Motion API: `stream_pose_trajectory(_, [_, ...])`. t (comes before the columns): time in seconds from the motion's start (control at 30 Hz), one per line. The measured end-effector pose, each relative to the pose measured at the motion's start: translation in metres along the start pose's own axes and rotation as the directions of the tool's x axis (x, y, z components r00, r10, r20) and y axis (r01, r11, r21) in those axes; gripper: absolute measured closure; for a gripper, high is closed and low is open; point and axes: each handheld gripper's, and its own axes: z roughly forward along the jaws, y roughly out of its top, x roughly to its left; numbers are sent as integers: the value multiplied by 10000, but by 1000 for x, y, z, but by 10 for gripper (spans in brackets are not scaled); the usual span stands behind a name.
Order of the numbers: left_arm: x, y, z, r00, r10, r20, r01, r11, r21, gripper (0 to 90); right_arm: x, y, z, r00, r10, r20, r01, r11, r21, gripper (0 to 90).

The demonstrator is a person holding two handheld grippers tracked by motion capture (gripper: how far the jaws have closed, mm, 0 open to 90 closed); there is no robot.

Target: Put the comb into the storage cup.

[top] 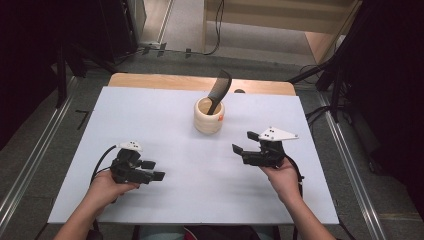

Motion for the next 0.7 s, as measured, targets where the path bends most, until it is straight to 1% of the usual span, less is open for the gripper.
stream_pose_trajectory(0.07, [0,0,0,10000,-12,-13,12,10000,-18,332,1,-2,-3,10000,7,59,-7,10000,-50,227])
stream_pose_trajectory(0.23, [-1,0,-1,10000,-20,-6,20,10000,-55,332,3,-7,-10,10000,95,9,-95,9999,-92,226])
stream_pose_trajectory(0.37, [-2,0,-1,10000,25,3,-25,10000,-74,332,3,-10,-16,10000,70,57,-69,9999,-151,227])
stream_pose_trajectory(0.7, [-4,0,-1,9999,126,23,-126,9999,-59,332,0,-22,-30,9996,283,76,-283,9996,-63,227])
